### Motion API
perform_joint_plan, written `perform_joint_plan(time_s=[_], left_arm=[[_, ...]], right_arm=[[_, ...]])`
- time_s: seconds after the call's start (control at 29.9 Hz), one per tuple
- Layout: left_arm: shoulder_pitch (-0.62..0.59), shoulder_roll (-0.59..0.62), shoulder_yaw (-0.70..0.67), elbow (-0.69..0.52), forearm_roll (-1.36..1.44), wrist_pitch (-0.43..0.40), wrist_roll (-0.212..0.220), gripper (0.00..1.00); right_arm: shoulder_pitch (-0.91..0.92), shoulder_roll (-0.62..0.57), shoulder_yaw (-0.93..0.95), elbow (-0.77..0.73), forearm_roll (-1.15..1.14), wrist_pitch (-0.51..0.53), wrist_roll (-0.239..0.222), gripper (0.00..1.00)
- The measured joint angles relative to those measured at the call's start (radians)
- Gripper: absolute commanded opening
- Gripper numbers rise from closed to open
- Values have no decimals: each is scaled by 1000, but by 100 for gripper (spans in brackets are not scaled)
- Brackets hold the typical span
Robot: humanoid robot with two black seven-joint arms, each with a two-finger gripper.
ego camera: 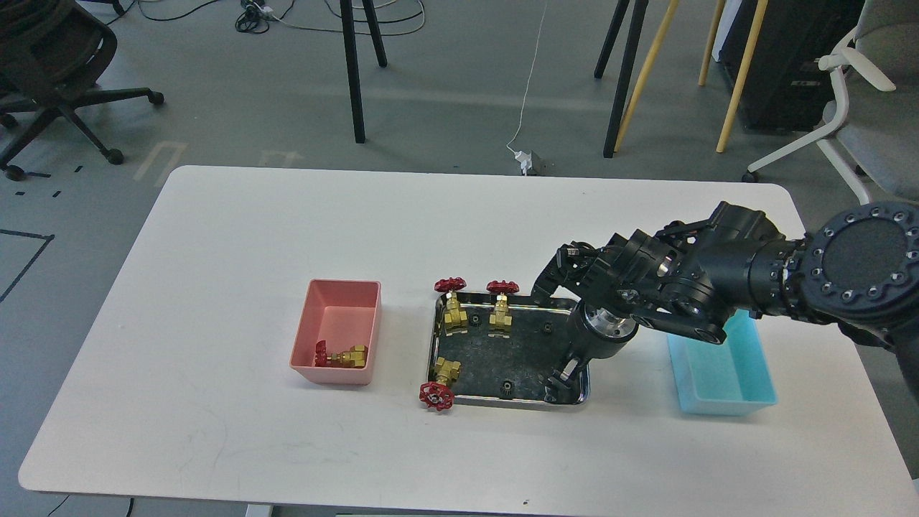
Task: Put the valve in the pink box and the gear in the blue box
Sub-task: 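Position the right hand over the small brass gear in the tray, then close the right hand fingers around the brass gear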
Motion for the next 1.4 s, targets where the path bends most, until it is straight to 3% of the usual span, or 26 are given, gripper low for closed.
perform_joint_plan(time_s=[0.3, 0.8, 1.24, 1.4], left_arm=[[-4, 0, 1, 0, 0, -1, 0, 99], [-5, 3, 2, 0, 0, 0, 0, 99], [-5, 5, 2, 0, 0, 0, 0, 99], [-5, 5, 2, 11, 0, -3, 0, 99]], right_arm=[[-1, 0, 2, 0, 0, 0, 0, 29], [-1, 0, 2, 1, 0, 0, 0, 6], [13, 0, 7, -3, 3, 0, 8, 5], [12, 0, 14, -8, 3, 0, 9, 12]])
